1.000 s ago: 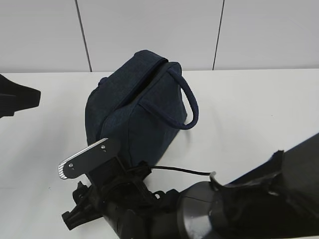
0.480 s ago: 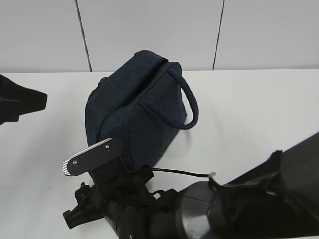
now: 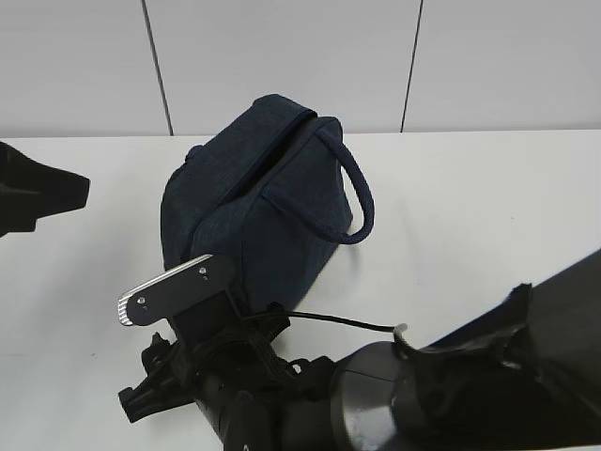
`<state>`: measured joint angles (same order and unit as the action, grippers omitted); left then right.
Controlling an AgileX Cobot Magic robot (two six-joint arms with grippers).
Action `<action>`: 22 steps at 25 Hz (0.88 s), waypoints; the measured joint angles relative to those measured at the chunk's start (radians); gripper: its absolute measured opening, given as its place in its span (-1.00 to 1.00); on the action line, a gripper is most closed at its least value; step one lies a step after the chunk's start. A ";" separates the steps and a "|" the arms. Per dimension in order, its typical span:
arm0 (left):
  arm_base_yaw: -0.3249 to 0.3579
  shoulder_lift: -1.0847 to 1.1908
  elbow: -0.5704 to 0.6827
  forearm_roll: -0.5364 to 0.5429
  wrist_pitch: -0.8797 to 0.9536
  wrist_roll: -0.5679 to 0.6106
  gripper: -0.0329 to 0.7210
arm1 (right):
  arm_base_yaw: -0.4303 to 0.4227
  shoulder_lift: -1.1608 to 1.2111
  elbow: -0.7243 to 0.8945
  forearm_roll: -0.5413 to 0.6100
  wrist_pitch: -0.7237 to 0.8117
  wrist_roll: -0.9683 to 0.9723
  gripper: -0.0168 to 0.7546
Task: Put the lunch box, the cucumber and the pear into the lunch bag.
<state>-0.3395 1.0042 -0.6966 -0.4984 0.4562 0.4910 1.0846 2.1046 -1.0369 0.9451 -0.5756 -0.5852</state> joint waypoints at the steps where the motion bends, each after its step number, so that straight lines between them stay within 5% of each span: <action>1: 0.000 0.000 0.000 0.000 0.000 0.000 -0.28 | 0.000 0.000 0.000 -0.002 -0.001 0.000 0.26; 22: 0.000 0.000 0.000 0.000 0.000 0.000 -0.28 | 0.000 0.013 -0.031 -0.018 -0.010 0.020 0.21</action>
<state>-0.3395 1.0042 -0.6966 -0.4984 0.4562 0.4910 1.0846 2.1179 -1.0678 0.9268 -0.5856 -0.5656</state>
